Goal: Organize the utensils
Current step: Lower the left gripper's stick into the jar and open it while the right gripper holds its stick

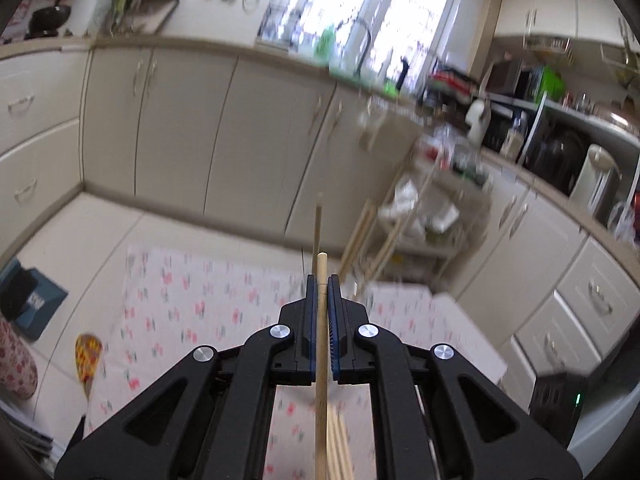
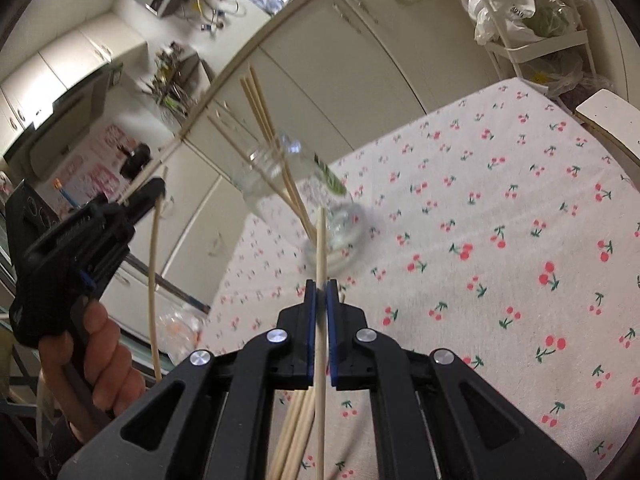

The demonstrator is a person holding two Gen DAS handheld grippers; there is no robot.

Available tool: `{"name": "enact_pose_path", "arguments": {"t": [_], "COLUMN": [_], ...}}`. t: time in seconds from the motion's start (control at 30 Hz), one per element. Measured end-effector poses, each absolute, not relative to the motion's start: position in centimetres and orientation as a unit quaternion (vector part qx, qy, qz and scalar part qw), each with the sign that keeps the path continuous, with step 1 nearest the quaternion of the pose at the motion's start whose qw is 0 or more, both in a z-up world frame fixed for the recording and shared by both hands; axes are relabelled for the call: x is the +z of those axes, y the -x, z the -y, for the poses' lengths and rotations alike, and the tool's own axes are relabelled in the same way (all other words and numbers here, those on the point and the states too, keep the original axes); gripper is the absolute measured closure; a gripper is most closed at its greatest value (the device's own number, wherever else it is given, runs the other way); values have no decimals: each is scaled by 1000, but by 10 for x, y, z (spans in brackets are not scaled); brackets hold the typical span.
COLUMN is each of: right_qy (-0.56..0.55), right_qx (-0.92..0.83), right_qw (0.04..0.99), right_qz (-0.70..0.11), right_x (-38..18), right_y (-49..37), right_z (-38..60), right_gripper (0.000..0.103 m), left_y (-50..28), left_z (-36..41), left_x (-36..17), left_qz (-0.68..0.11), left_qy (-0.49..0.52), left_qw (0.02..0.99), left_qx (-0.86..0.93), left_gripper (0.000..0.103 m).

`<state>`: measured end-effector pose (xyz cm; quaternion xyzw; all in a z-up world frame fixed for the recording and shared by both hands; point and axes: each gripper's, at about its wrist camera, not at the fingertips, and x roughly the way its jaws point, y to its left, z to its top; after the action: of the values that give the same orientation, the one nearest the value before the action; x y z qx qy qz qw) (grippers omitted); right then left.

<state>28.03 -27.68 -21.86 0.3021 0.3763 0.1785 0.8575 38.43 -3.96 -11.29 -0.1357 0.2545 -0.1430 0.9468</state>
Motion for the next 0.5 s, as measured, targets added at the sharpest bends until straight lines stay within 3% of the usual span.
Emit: {"name": "enact_pose_path", "arguments": {"t": [0.5], "right_qy": [-331], "right_qx": [169], "right_qw": [880], "right_qz": [-297], "right_x": [-189], "right_y": [-278], "right_z": [300], "right_gripper": [97], "left_y": [-428], "left_z": [42], "left_x": [-56], "left_qz": [-109], "left_qy": [182], "left_qw": [972], "left_qx": [-100], "left_gripper": [98]}}
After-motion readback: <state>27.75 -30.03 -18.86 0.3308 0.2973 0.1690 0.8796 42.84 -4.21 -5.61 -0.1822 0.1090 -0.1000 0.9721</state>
